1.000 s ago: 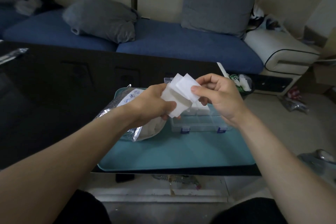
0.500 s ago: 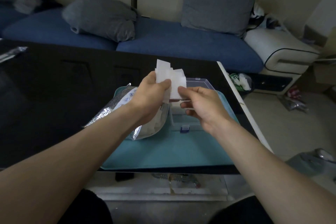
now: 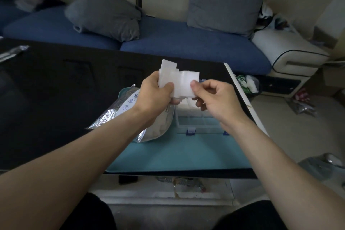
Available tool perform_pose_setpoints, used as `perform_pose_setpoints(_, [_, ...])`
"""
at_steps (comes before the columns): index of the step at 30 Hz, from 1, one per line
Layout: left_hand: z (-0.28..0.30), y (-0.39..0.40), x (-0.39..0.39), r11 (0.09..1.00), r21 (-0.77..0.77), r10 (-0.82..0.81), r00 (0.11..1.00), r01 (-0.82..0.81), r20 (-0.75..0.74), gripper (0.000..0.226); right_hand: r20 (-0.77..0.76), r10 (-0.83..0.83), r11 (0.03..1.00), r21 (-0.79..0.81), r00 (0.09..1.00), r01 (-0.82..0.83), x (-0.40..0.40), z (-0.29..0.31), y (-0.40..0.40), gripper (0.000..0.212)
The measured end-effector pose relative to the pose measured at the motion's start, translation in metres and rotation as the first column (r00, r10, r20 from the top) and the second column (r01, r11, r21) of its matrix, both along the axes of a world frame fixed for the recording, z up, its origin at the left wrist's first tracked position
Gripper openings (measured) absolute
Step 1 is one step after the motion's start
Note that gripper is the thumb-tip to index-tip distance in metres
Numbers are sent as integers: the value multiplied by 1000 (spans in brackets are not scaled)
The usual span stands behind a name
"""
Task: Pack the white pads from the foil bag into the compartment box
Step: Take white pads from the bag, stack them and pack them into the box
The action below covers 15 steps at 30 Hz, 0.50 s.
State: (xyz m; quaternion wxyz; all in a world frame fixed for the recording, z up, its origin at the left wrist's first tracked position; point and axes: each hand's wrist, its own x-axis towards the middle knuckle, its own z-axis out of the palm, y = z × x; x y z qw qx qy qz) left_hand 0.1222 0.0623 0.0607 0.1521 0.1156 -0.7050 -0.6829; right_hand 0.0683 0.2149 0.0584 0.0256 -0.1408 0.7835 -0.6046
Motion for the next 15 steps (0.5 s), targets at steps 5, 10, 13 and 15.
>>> perform_pose_setpoints(5, [3, 5, 2, 993, 73, -95, 995, 96, -26, 23, -30, 31, 999, 32, 999, -30, 2, -8, -6, 25])
perform_pose_setpoints(10, [3, 11, 2, 964, 229, -135, 991, 137, -23, 17, -54, -69, 990, 121, 996, 75, -3, -17, -11, 36])
perform_pose_setpoints(13, [3, 10, 1, 961, 241, -133, 990, 139, -41, 19, -22, -85, 991, 102, 996, 87, -3, -17, -12, 41])
perform_pose_setpoints(15, [1, 10, 1, 968, 209, -133, 990, 141, -51, 20, -2, -80, 994, 76, 997, 80, -2, -16, -11, 38])
